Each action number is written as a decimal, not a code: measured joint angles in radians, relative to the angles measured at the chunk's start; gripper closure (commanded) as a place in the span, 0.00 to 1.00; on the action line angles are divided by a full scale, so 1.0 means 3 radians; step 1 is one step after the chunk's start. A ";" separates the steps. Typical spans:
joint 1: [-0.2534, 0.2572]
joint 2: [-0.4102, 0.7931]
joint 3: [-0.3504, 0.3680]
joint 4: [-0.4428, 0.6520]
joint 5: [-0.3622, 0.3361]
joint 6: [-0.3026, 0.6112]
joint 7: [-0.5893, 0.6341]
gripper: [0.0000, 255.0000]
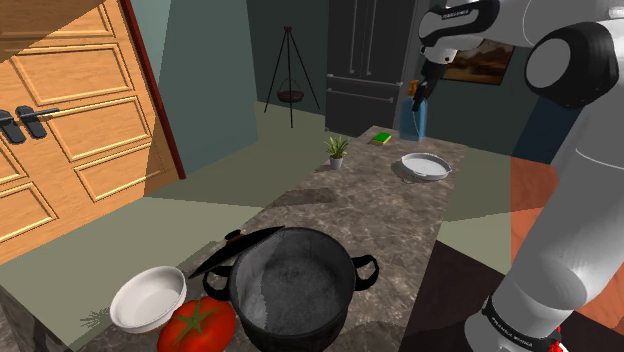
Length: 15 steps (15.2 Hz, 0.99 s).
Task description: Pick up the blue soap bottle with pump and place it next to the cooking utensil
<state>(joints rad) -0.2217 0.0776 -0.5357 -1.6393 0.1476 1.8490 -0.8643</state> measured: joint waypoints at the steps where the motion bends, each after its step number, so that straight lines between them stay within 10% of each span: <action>1: 0.0001 0.0006 0.0001 0.0044 0.0001 -0.0038 0.0009 1.00; 12: -0.0049 0.0117 -0.0024 0.0657 0.0055 -0.0559 0.0017 1.00; 15: 0.0091 -0.0224 0.0054 0.0315 -0.0147 -0.0490 0.0211 1.00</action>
<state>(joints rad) -0.1945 0.0104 -0.5195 -1.5447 0.1034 1.7019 -0.8010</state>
